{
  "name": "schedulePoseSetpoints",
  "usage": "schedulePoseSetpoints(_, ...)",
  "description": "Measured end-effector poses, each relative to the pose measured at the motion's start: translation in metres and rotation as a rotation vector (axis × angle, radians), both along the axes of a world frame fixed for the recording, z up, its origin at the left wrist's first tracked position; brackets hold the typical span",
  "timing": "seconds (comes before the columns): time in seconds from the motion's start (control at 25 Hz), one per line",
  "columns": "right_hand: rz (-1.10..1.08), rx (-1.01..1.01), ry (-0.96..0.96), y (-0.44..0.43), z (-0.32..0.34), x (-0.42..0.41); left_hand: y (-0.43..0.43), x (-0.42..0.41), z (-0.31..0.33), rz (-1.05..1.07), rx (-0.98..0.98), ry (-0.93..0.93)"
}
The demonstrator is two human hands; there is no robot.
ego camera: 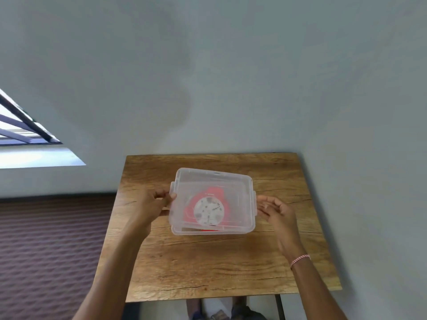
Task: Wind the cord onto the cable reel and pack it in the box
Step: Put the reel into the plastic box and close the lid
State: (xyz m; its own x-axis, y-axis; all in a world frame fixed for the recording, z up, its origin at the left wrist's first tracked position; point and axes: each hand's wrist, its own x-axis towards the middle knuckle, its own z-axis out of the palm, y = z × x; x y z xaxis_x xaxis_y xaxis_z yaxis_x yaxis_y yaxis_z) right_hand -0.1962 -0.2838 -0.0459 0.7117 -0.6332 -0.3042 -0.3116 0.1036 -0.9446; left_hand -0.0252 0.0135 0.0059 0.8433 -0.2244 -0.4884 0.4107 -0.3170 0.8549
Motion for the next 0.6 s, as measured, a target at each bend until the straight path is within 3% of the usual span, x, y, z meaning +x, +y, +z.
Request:
schedulePoseSetpoints(0.16,-0.086,-0.164,0.109,0.018,0.002,0.004,-0.001,-0.012,-0.032,0.032,0.111,-0.078)
schedulePoseSetpoints(0.36,-0.137,-0.199,0.184,0.029,-0.002,0.020,-0.003,-0.019,-0.055,0.009,0.353,-0.241)
schedulePoseSetpoints(0.6,-0.099,-0.284,0.235,0.029,-0.005,0.034,-0.004,-0.017,-0.054,-0.052,0.445,-0.344)
